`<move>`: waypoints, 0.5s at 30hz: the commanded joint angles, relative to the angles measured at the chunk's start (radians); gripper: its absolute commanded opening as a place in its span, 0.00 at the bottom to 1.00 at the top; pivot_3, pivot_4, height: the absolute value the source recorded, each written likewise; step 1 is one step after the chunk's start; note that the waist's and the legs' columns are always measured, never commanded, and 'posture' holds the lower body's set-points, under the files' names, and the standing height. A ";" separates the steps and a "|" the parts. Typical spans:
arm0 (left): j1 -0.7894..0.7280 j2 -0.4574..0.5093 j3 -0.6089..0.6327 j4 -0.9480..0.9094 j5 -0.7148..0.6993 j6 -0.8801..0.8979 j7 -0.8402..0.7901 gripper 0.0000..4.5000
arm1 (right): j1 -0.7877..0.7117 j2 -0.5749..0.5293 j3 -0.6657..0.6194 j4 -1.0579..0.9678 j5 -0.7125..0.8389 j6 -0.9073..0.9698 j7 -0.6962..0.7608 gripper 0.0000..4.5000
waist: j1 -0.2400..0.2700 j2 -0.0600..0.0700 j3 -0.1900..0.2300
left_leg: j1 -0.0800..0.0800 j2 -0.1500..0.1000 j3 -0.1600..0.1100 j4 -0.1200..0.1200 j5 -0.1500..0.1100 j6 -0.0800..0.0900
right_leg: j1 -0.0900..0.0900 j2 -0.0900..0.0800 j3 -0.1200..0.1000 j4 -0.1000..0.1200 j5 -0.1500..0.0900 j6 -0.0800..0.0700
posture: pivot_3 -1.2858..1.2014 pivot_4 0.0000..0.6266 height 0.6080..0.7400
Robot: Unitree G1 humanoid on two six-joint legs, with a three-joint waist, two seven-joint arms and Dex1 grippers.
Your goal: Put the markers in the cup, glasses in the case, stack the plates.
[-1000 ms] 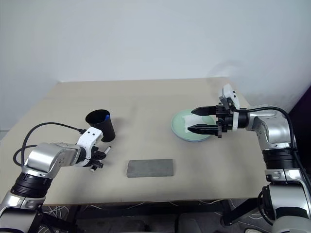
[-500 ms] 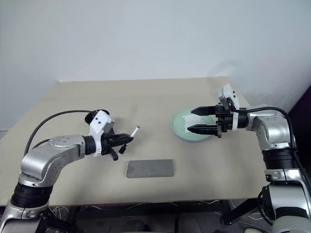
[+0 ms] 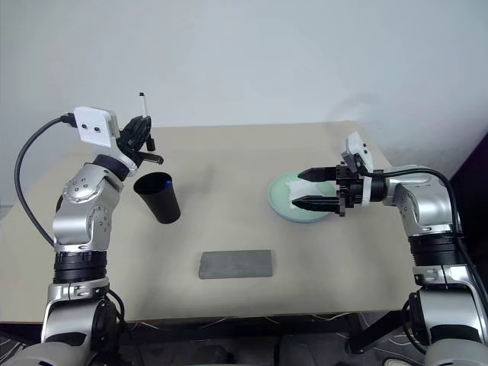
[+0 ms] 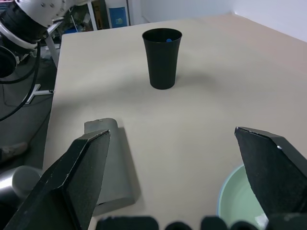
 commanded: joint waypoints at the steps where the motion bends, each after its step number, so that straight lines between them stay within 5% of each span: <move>1: 0.000 0.021 0.015 0.039 0.041 -0.094 0.011 0.01 | -0.022 -0.006 -0.016 -0.028 0.013 -0.003 -0.001 1.00 | 0.002 0.000 0.000 | 0.000 0.000 0.000 0.000 0.000 0.000 | 0.000 0.000 0.000 0.000 0.000 0.000 | 0.52 0.00 0.96; 15: 0.106 -0.014 -0.007 0.089 0.055 -0.189 -0.036 0.01 | -0.022 0.000 -0.019 -0.048 0.025 0.013 -0.009 1.00 | 0.025 0.000 0.000 | -0.001 0.000 0.000 0.000 0.000 -0.001 | 0.000 -0.001 -0.001 0.000 0.000 0.000 | 0.52 0.00 0.96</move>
